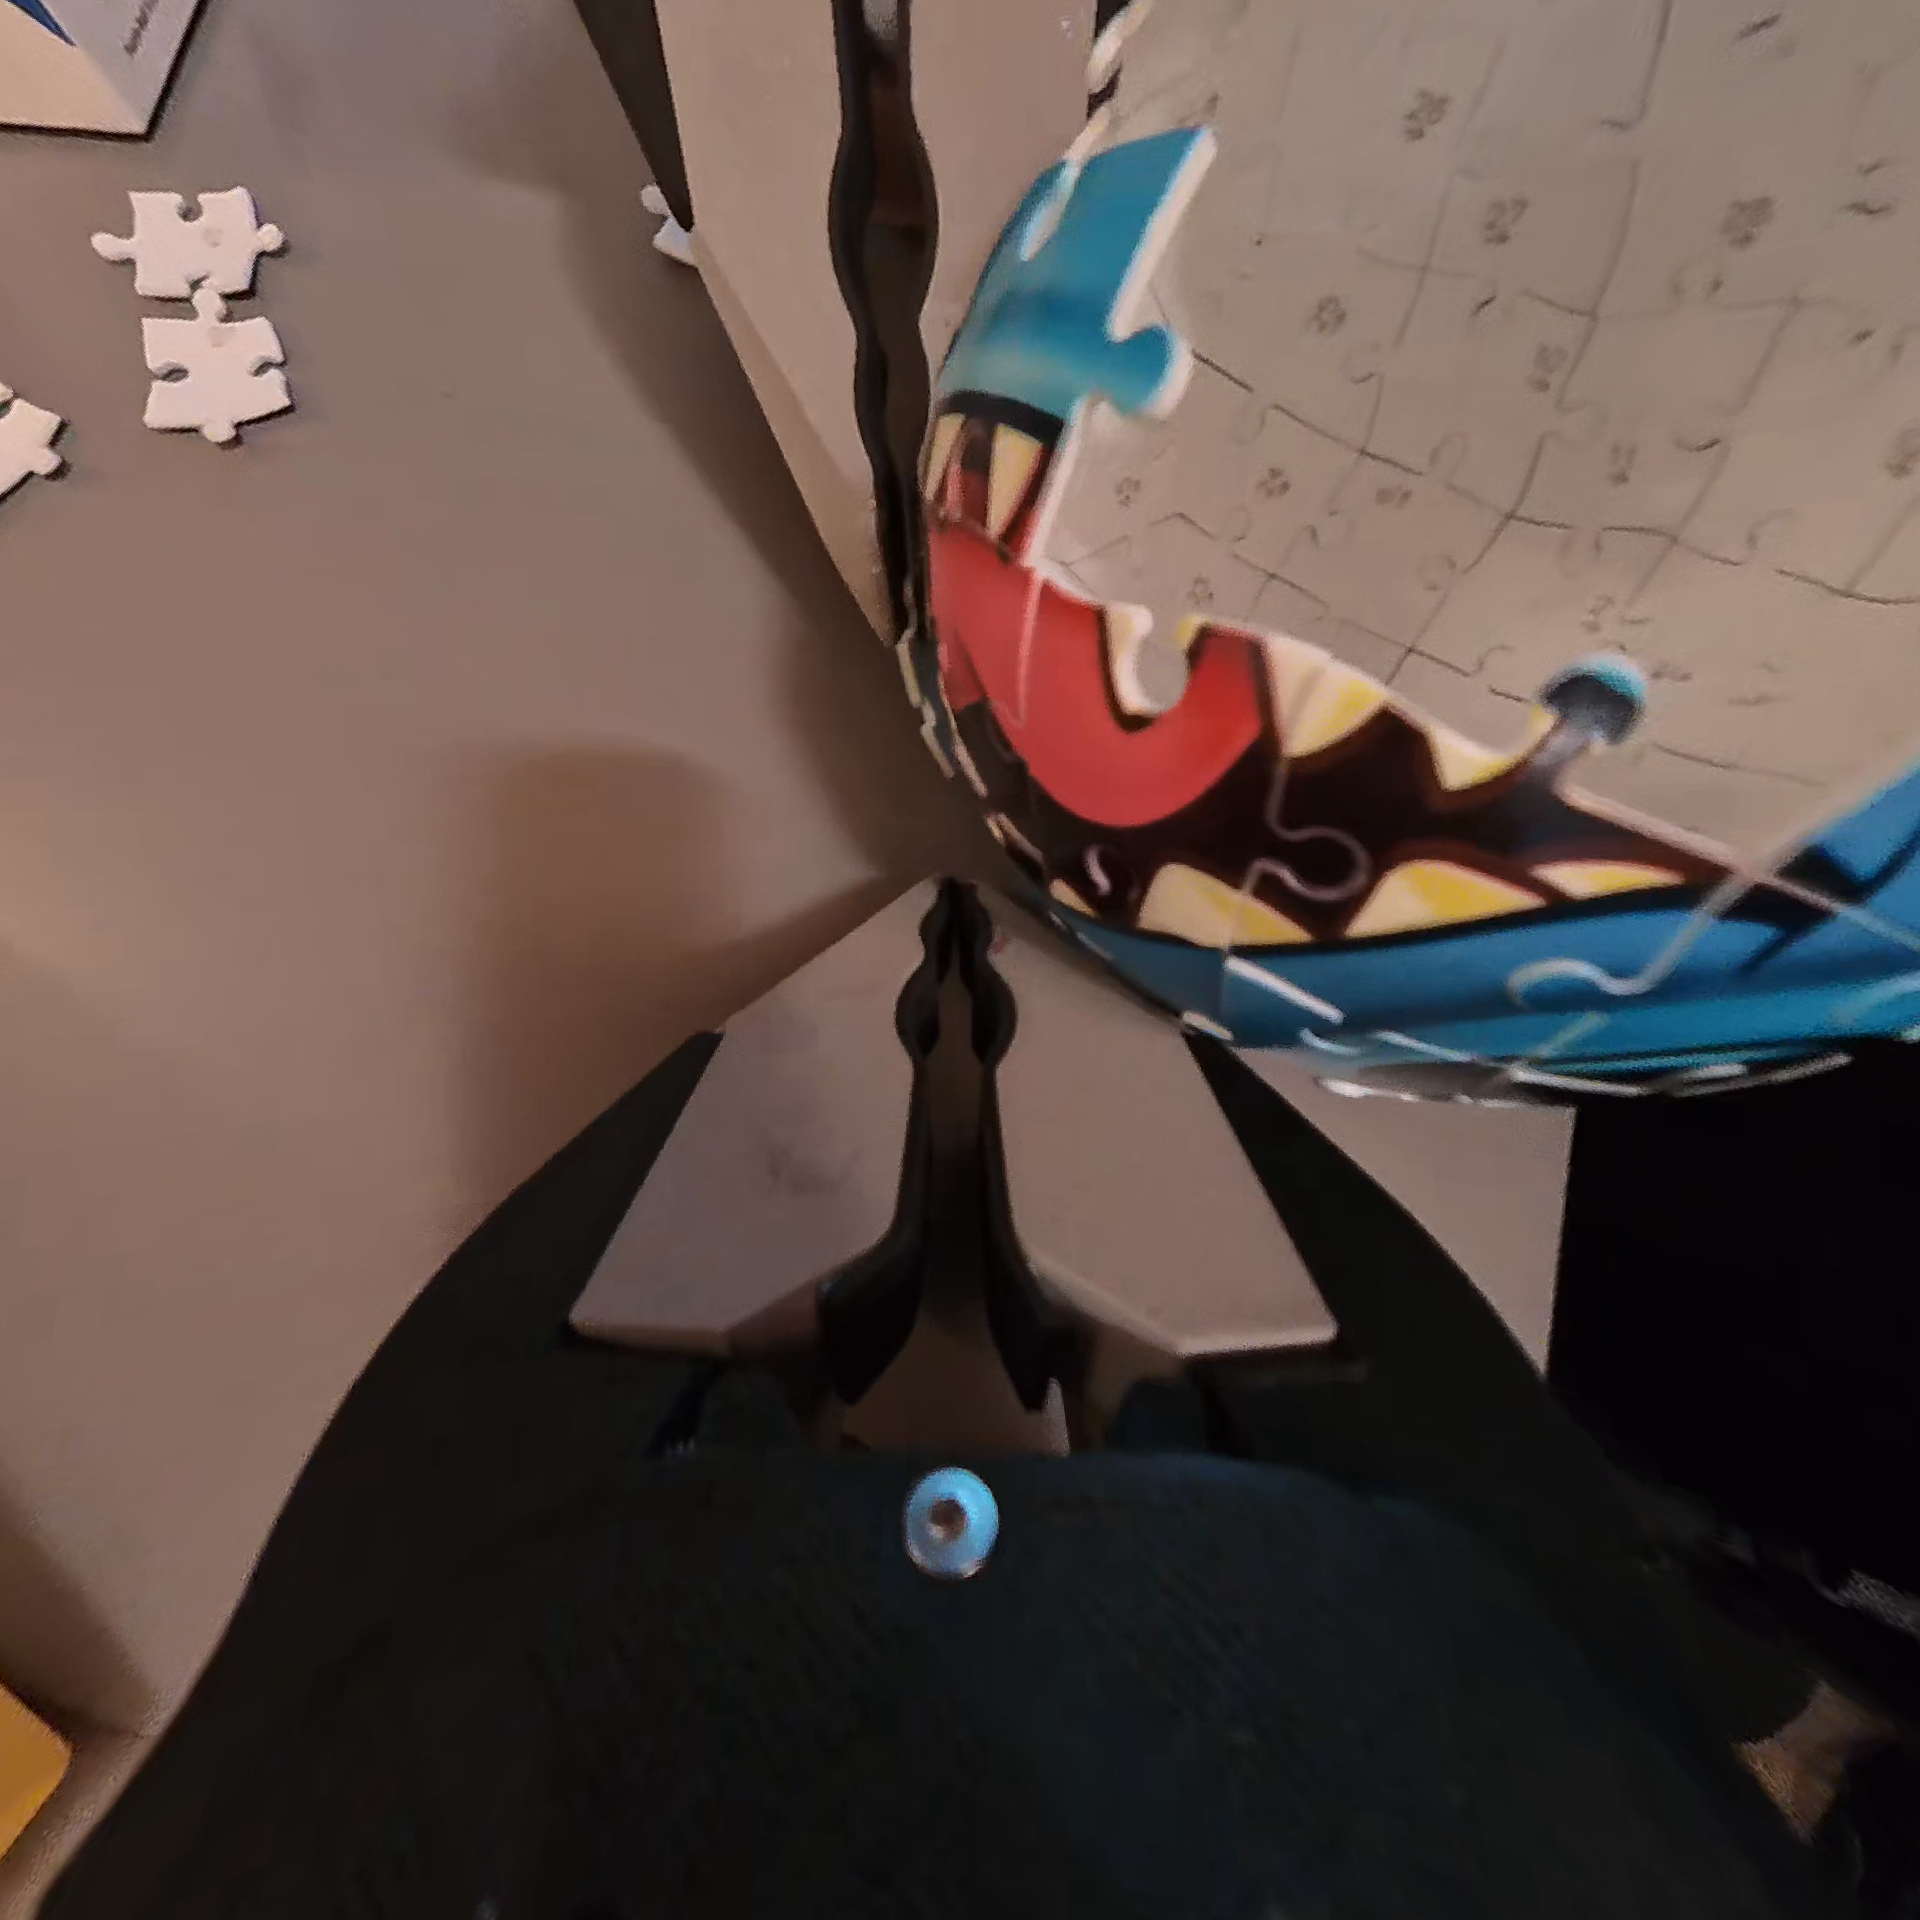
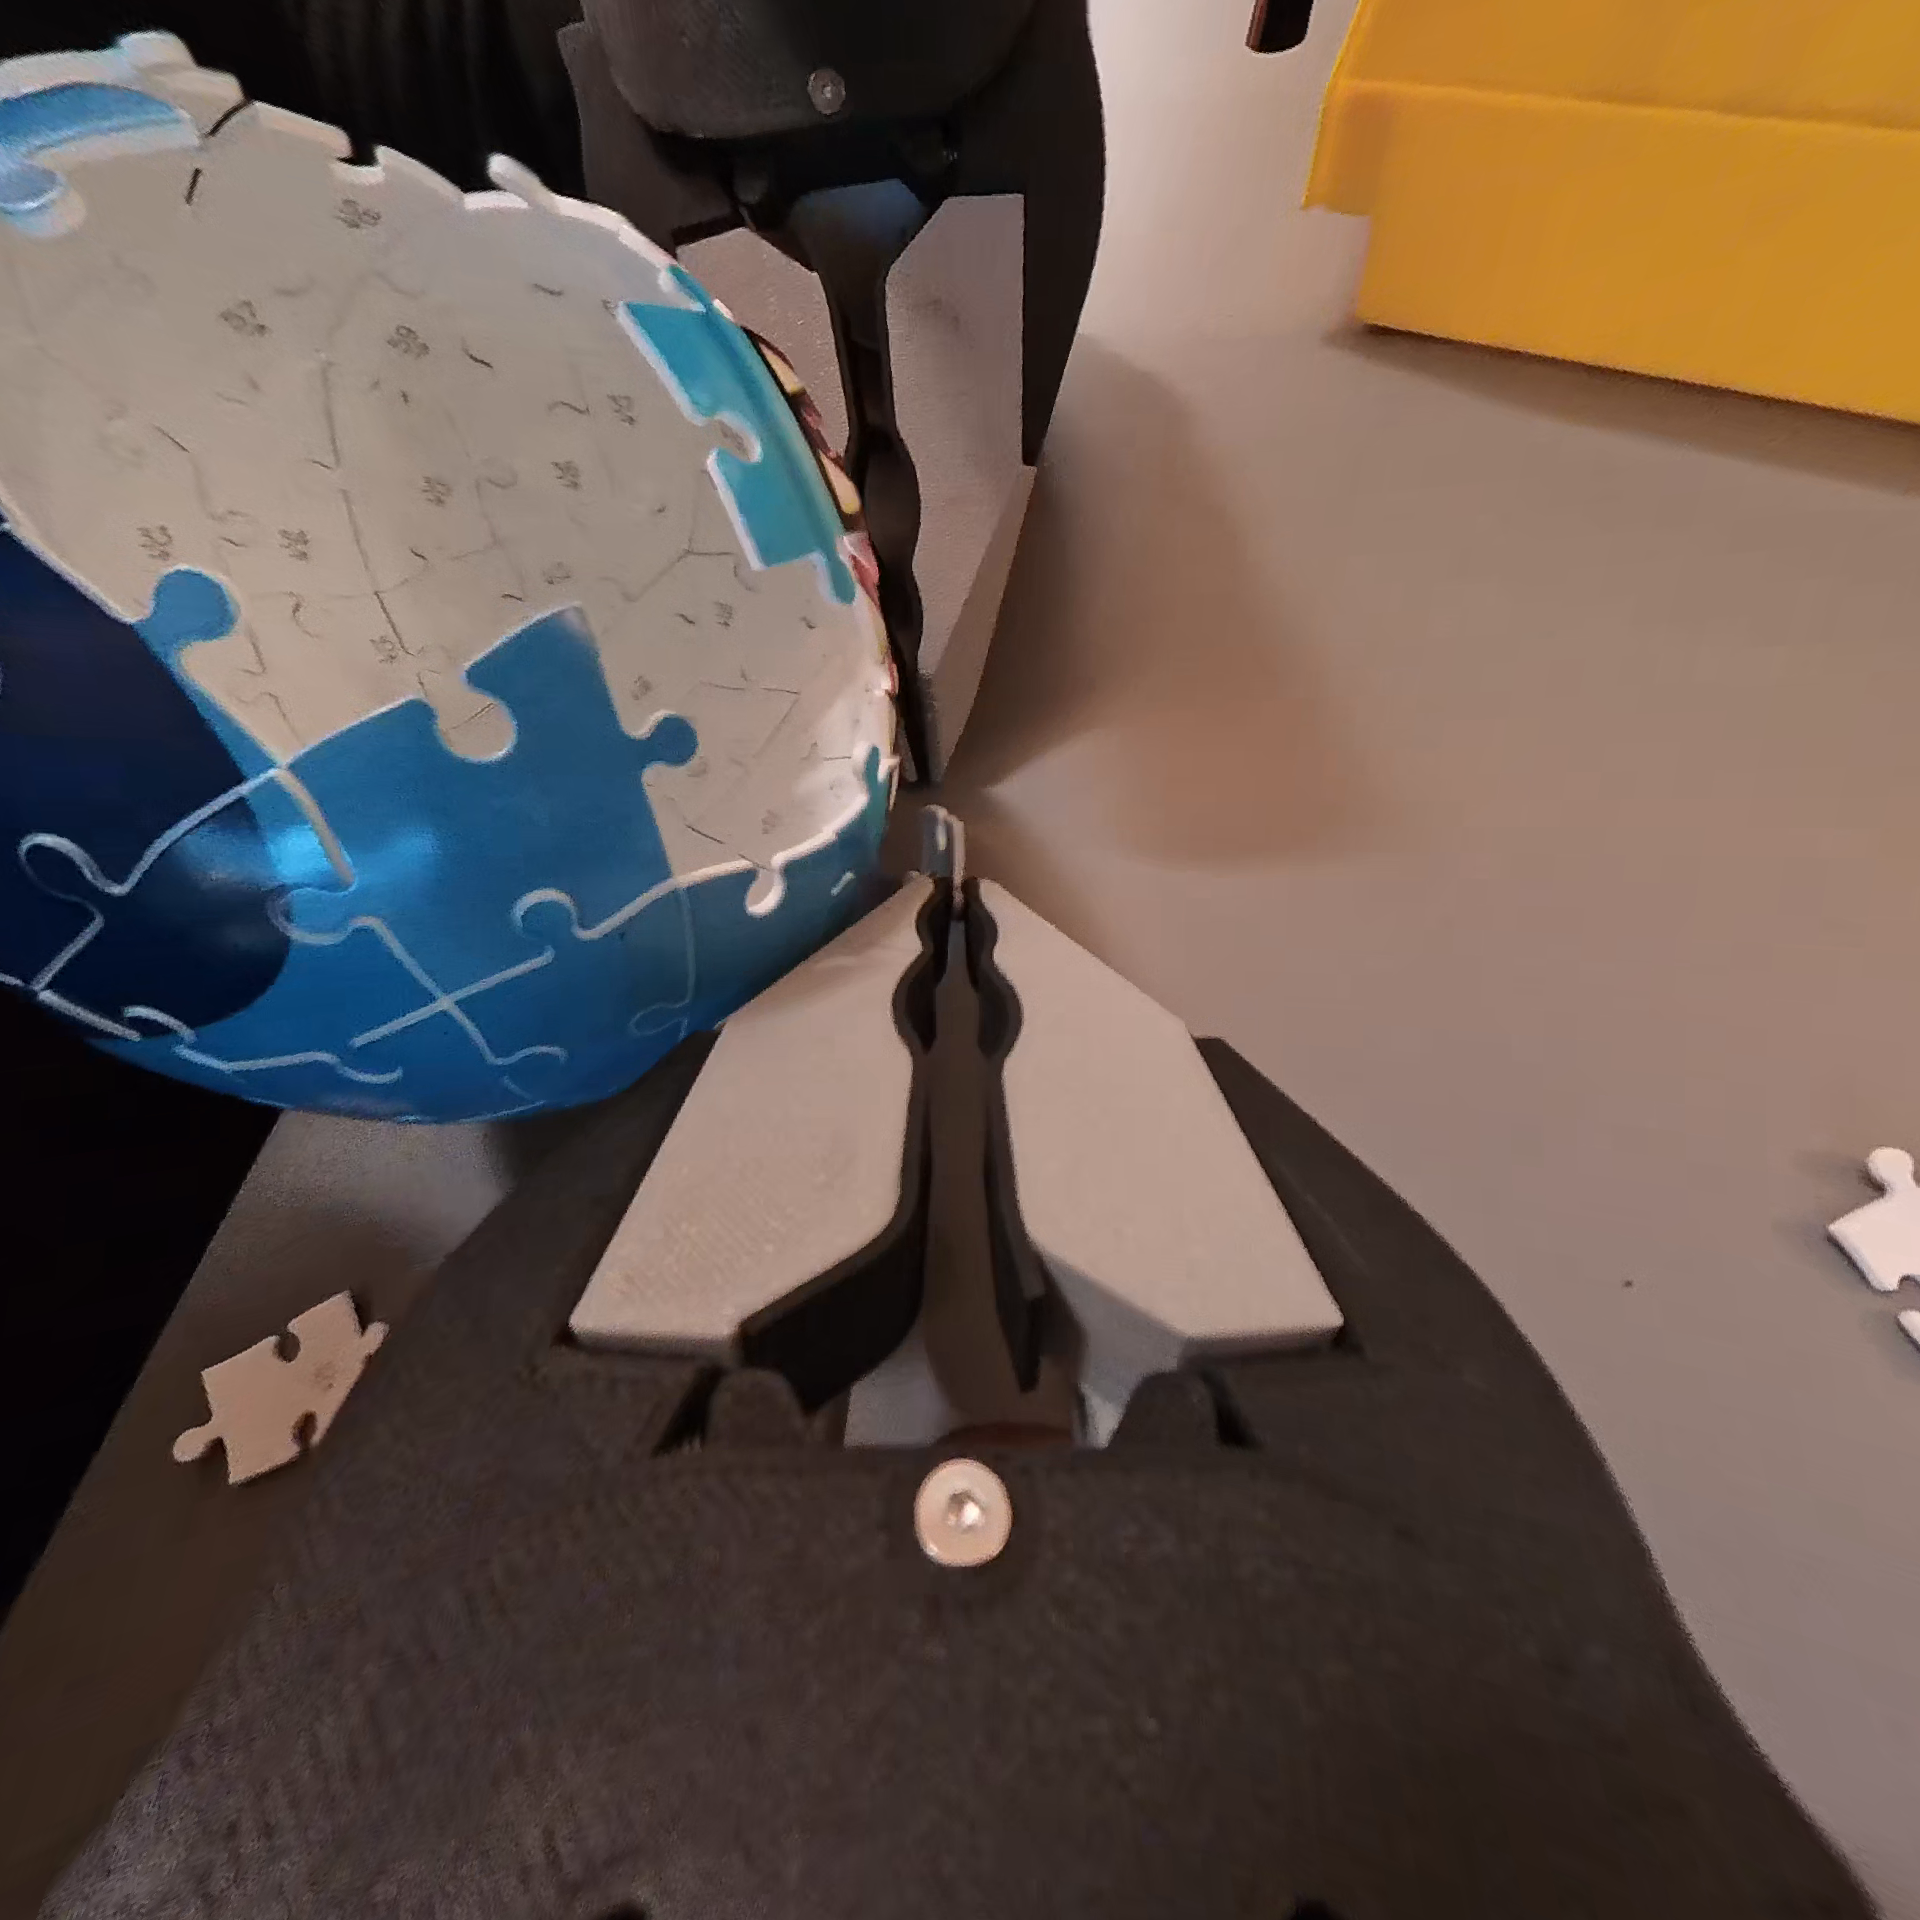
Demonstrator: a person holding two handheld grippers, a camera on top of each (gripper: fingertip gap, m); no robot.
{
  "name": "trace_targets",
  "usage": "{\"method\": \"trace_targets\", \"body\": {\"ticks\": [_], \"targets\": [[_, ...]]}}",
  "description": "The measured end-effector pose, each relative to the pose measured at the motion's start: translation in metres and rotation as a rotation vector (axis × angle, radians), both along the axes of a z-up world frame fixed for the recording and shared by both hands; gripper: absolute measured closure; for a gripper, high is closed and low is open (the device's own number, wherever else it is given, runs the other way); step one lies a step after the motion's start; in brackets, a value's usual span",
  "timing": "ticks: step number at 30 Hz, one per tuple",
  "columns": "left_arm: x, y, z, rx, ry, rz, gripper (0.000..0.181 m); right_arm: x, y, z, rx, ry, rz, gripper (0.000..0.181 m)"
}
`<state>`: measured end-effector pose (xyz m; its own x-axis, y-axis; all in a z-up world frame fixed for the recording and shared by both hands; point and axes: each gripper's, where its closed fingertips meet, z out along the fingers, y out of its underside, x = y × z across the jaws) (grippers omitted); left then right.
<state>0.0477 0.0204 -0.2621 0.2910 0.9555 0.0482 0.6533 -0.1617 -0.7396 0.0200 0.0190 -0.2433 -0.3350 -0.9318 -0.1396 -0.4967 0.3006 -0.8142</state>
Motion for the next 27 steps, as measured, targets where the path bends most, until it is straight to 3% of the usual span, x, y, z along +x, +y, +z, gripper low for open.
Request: {"method": "trace_targets", "body": {"ticks": [13, 24, 27], "targets": [[-0.002, -0.006, 0.0, -0.03, 0.007, 0.054, 0.181, 0.0, 0.002, 0.001, -0.024, 0.003, -0.015, 0.181], [0.001, 0.005, 0.0, 0.059, -0.016, -0.023, 0.181, 0.0, 0.004, 0.0, -0.032, 0.007, -0.014, 0.181], [0.001, 0.005, 0.0, 0.02, -0.004, -0.023, 0.181, 0.001, 0.008, 0.0, -0.013, 0.0, -0.005, 0.181]]}}
